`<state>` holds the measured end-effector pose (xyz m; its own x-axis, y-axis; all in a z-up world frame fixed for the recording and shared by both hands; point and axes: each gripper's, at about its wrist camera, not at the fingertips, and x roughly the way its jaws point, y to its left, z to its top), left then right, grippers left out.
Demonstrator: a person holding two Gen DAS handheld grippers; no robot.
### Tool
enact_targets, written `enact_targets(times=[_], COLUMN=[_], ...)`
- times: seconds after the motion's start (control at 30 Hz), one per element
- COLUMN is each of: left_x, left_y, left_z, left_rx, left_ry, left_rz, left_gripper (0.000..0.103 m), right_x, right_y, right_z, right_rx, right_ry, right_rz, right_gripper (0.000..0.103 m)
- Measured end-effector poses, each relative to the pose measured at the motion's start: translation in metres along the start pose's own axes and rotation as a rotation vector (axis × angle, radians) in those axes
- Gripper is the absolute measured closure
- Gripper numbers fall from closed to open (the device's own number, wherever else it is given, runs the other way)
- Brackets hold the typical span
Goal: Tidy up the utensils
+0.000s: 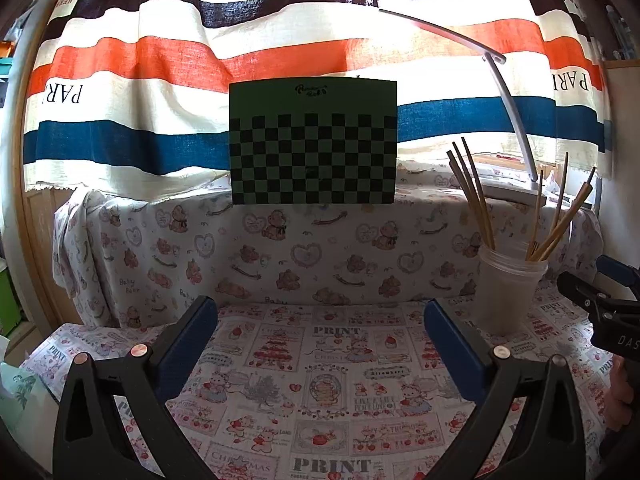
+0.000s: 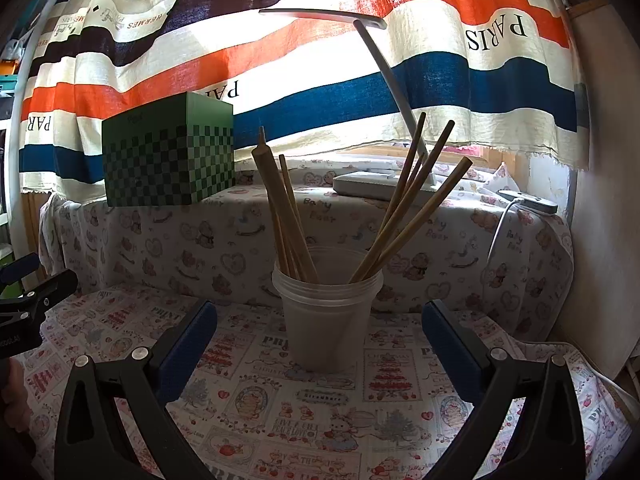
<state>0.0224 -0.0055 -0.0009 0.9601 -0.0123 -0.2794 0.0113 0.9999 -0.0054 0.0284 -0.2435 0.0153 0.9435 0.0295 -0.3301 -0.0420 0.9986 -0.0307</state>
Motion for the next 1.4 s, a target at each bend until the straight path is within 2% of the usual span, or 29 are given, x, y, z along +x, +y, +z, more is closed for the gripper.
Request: enact_targets(times=[0.73, 1.4], left_x=[0.0016, 0.002], left_y=[0.0054, 0.0032], left_z=[-0.0003, 0.0], left_rx=[-0.021, -0.003], left_ry=[0.009, 0.012], left_rz=[0.046, 0.039], left_gripper=[0.0, 0.0], right_x=[0.0011, 0.0008], right_y=[-0.0005, -0.0027], right_z=[0.0004, 0.0008], right_rx=[-0.003, 0.004], right_ry=[0.013, 0.01], right_rz=[-0.013, -0.023], right_gripper=[0.0, 0.0])
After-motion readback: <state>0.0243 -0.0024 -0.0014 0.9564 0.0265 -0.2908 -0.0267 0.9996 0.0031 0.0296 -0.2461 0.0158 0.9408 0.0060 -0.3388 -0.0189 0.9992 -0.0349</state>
